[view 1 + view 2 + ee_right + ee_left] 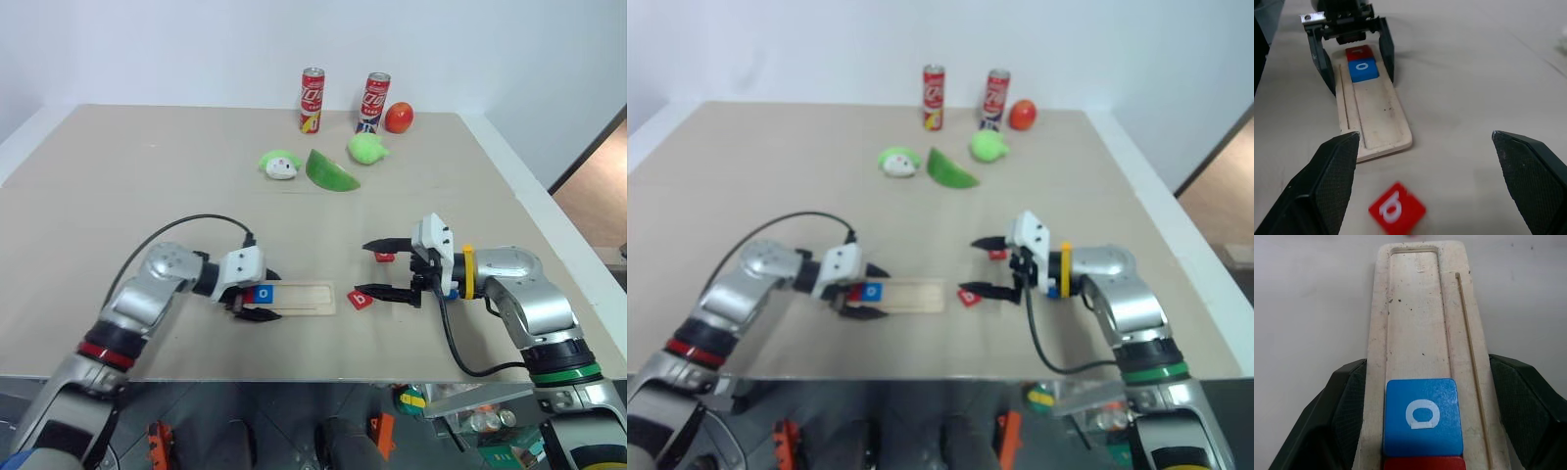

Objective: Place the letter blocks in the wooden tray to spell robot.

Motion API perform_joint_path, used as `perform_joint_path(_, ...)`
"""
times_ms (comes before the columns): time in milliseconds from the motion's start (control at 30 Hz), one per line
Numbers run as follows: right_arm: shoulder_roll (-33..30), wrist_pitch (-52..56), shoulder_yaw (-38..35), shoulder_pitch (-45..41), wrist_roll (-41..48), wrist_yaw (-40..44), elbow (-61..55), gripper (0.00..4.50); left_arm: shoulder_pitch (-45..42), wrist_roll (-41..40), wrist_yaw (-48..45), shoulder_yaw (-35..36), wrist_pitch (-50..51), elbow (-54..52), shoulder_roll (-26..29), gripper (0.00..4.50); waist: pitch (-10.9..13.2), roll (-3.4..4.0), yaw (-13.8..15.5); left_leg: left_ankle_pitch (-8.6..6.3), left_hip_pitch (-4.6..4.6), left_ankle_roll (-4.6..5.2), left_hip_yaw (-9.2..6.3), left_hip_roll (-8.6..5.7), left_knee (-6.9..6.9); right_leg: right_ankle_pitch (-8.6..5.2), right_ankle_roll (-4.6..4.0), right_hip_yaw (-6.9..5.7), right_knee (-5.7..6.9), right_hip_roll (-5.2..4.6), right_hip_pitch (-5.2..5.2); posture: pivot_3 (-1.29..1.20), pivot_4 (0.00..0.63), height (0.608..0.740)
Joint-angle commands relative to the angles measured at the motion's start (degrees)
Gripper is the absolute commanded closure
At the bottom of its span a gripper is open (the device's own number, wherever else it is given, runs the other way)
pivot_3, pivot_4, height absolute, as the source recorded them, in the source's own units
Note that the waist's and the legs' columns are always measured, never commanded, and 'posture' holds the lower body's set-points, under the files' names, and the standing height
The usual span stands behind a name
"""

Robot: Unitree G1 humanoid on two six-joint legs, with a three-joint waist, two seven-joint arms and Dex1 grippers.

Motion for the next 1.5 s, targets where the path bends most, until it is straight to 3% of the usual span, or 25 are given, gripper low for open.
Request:
perform_joint_path(33,-0.8,-1.4,-1.9,0.2,0.2,0.4,-0.7,0.00,-4.6,1.9,-0.8,-1.2,-3.4,4.9,-1.8,1.30,0.0,0.01,-0.1,0.00,0.00,0.00,0.00,0.00,0.00,0.00,0.00,0.00,0.00,0.01,0.00,0.00,0.150,0.740)
perform_joint_path(233,-0.7,-1.0,-2.2,1.7,0.5,-0.1,-2.2,0.00,-9.1,3.9,-2.4,-1.9,-7.7,13.7,-3.7,1.30,0.0,0.02,0.0,0.00,0.00,0.01,-0.02,0.01,-0.01,0.00,0.01,0.02,0.00,0.04,0.00,0.00,0.150,0.740)
perform_joint_path(467,-0.8,-1.2,-2.0,2.3,0.4,0.2,-2.6,0.00,-10.2,3.4,-4.2,-1.7,-9.0,15.5,-4.4,1.30,0.0,0.02,0.0,0.00,-0.01,0.01,0.00,-0.03,0.02,0.04,0.10,0.05,-0.03,0.00,0.02,0.00,0.150,0.740)
perform_joint_path(533,-0.8,-1.6,-1.5,2.3,0.2,1.0,-2.3,0.00,-10.3,2.8,-3.8,-0.9,-8.9,15.0,-4.5,0.23,0.0,0.02,0.0,0.00,-0.01,0.01,-0.01,-0.03,0.02,0.04,0.10,0.05,-0.03,0.00,0.02,0.00,0.150,0.740)
perform_joint_path(567,-0.9,-1.8,-1.2,2.0,0.0,1.5,-1.8,0.00,-10.4,2.3,-3.7,-0.4,-8.6,14.5,-4.4,0.02,0.0,0.02,0.0,0.00,-0.01,0.01,-0.01,-0.03,0.02,0.04,0.10,0.04,-0.03,0.00,0.02,0.00,0.150,0.740)
perform_joint_path(733,-1.1,-3.1,0.0,0.0,-1.3,4.3,1.2,0.00,-10.8,0.8,-3.9,2.3,-7.2,11.5,-2.6,0.02,0.0,0.03,0.0,0.00,-0.03,0.00,-0.01,-0.02,0.02,0.04,0.10,0.04,-0.04,0.01,0.00,0.00,0.150,0.740)
perform_joint_path(833,-1.2,-6.8,2.0,-3.1,-4.2,7.4,6.4,0.00,-10.2,-4.3,-5.0,6.5,-1.4,5.4,-0.2,0.02,0.1,0.06,-0.2,0.00,-0.03,0.01,0.04,0.00,0.03,0.09,0.09,0.11,-0.04,0.03,-0.05,0.00,0.150,0.740)
perform_joint_path(1033,1.8,-14.9,5.2,-6.5,-8.1,10.3,15.6,0.00,2.8,-17.1,-3.5,13.5,14.9,-16.9,4.4,0.02,0.1,0.14,-0.4,-0.02,0.00,0.03,0.04,0.05,-0.02,0.00,0.15,0.09,-0.05,0.01,0.00,0.00,0.150,0.740)
perform_joint_path(1233,4.0,-22.0,7.5,-7.6,-10.6,12.9,21.8,0.00,19.7,-21.7,6.8,18.5,20.9,-33.3,4.4,0.02,0.1,0.16,-0.1,-0.08,-0.01,0.06,0.03,0.08,0.00,0.02,-0.03,0.09,-0.05,-0.03,0.00,0.00,0.150,0.740)
perform_joint_path(1500,5.0,-25.0,8.1,-8.1,-11.1,15.0,25.6,0.26,29.3,-21.9,15.2,19.9,23.0,-41.9,3.8,0.01,0.2,0.16,0.0,-0.02,0.55,0.01,0.06,0.03,0.04,0.00,-0.04,0.06,-0.21,-0.13,0.60,0.00,0.150,0.740)
